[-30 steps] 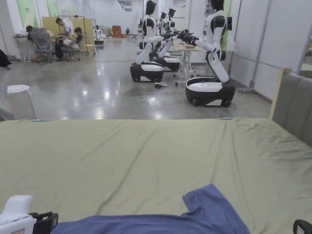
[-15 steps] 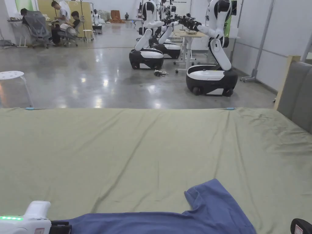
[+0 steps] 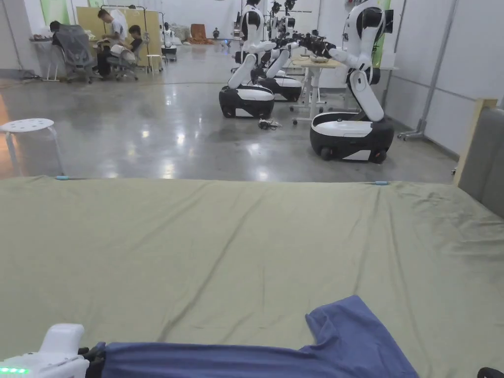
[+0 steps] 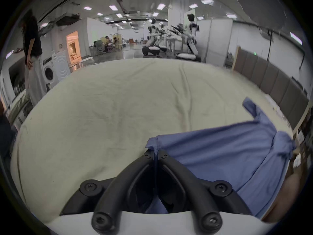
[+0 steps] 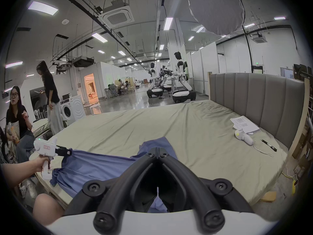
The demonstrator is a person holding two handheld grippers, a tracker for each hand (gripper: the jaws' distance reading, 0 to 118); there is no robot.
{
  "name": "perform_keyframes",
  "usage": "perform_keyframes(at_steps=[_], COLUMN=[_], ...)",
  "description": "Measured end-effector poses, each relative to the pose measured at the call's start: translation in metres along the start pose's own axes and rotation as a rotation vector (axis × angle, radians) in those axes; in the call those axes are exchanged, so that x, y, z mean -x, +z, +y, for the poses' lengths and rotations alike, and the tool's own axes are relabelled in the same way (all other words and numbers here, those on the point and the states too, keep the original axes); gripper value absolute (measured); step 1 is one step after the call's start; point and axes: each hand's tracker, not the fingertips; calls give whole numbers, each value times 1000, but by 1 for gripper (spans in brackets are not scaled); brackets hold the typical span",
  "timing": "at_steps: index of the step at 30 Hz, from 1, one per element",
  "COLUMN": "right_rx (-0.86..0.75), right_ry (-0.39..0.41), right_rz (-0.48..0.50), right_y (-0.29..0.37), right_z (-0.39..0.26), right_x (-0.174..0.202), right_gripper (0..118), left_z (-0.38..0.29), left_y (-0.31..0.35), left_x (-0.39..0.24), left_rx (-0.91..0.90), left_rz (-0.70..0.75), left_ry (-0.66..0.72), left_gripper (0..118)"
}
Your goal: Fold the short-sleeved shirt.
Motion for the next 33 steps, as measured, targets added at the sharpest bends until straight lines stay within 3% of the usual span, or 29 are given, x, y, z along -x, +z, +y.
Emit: perform_keyframes(at_steps=[5,8,9,10,11,12,14,15,21,25,28,30,33], right_rx=[82,140,165,198,229,272,447,404,618,710,743,743,742], right_ry=[47,33,43,63,83,110,89,81,35,-16,-17,64,207], right_rz=[81,136,132,140,144,140,111,128,56,15,43,63,-10], right_y=[-50,-93,-111,-128,-145,-165,-201,-219,-290,-321,-323,-318,-313], right_z=[9,12,13,13,13,13,8,7,-15,-29,-35,-36,-37], right_x=[6,7,7,6,5,2,-8,-13,-46,-63,-61,-51,-41], right_gripper=[0,3,18,44,97,118,114,114,116,105,102,92,47], left_z=[4,4,3,3,3,3,3,3,4,7,7,7,7], left_y=[5,5,5,5,5,5,4,4,4,3,0,0,-1], left_x=[1,1,1,2,2,3,5,5,5,6,7,6,5], left_rx=[19,15,17,21,24,27,28,28,33,40,53,56,60], left_rz=[-12,-11,-10,-9,-7,-7,-10,-10,-13,-20,-19,-21,-27], left_ry=[5,12,17,23,27,31,35,33,27,32,20,12,8], left_gripper=[2,2,2,2,2,2,2,2,2,2,2,2,2])
